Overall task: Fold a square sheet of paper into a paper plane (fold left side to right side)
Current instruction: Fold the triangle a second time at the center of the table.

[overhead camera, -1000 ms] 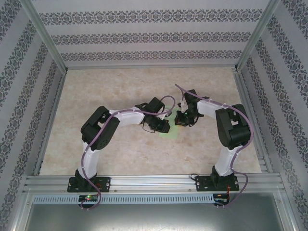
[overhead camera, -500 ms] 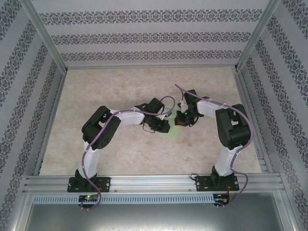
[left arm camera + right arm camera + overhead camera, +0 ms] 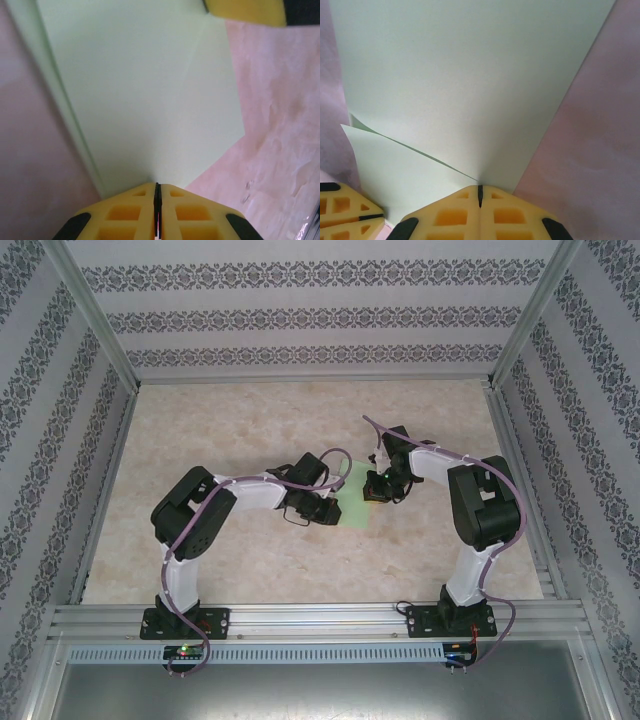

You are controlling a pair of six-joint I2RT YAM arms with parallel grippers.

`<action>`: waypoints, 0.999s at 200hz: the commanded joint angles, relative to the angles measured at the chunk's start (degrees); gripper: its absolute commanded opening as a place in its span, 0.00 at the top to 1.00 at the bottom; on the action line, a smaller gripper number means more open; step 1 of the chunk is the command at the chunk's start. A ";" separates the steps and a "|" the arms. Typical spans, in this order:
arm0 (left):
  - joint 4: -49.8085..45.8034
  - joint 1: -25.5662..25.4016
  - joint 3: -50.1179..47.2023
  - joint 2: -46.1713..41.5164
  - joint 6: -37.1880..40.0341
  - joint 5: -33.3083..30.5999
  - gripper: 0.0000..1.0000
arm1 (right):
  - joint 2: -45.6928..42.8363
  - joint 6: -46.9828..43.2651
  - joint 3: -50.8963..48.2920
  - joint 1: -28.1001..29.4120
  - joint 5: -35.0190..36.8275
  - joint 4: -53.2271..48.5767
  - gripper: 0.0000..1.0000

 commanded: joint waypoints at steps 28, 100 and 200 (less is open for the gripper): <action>-5.38 3.21 -4.83 -5.84 0.73 -1.18 0.87 | -3.10 1.77 -1.87 -2.74 -5.47 5.65 0.98; 9.06 8.23 -5.79 -10.72 -4.05 3.96 0.46 | -15.72 8.56 -14.13 -10.26 -15.33 23.10 0.58; 7.96 8.00 10.04 5.81 -2.67 10.56 0.52 | -21.78 16.31 -26.18 -12.02 -18.95 35.13 0.36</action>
